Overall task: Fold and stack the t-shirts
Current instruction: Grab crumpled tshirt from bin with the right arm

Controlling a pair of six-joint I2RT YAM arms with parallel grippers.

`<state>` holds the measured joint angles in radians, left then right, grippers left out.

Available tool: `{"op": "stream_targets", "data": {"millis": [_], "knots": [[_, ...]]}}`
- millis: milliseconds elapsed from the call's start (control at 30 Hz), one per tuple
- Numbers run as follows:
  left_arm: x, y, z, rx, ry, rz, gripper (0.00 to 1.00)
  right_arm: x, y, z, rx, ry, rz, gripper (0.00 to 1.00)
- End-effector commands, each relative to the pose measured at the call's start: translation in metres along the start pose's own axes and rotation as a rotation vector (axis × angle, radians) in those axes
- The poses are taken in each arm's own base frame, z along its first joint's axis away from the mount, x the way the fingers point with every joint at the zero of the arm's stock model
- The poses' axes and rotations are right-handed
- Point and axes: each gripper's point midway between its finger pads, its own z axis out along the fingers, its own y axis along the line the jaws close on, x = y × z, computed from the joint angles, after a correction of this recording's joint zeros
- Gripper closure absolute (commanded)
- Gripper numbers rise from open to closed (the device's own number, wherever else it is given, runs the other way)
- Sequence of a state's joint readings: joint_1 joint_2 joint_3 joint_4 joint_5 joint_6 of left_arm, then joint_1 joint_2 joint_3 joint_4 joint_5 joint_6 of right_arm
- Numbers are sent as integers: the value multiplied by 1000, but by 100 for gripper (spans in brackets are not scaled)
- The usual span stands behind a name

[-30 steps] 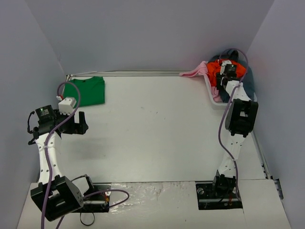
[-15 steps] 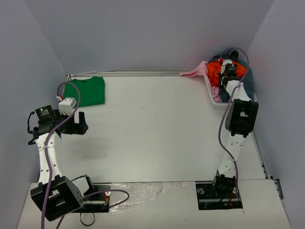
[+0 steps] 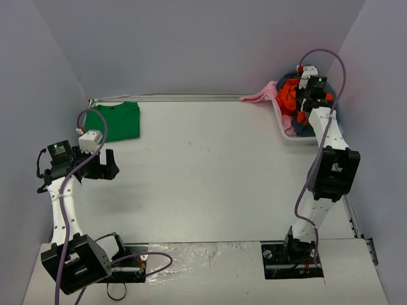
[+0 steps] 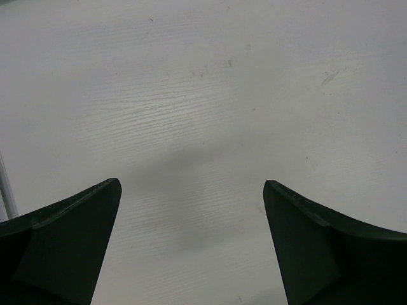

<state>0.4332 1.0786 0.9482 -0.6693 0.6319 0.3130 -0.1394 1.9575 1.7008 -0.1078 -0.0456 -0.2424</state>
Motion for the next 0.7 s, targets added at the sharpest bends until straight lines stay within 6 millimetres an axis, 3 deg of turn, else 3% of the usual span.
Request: {"op": "stream_targets", "data": {"millis": [0, 200, 233, 300, 333, 567, 667], "knots": [[-19, -5, -14, 11, -57, 39, 6, -65, -2, -66, -1, -176, -1, 100], [-21, -9, -15, 27, -70, 45, 6, -120, 18, -146, -87, -307, -40, 100], [-21, -9, -15, 28, -72, 46, 6, -133, 29, -168, -115, -336, -52, 100], [-22, -9, -15, 27, -75, 47, 6, -145, 47, -191, -182, -371, -81, 100], [-21, -9, -15, 27, -73, 47, 6, -155, 66, -213, -233, -395, -101, 100], [-21, -7, -15, 16, -72, 45, 6, -180, 157, -309, -525, -506, -201, 100], [-21, -6, -15, 8, -71, 45, 6, -191, 170, -342, -619, -559, -186, 100]]}}
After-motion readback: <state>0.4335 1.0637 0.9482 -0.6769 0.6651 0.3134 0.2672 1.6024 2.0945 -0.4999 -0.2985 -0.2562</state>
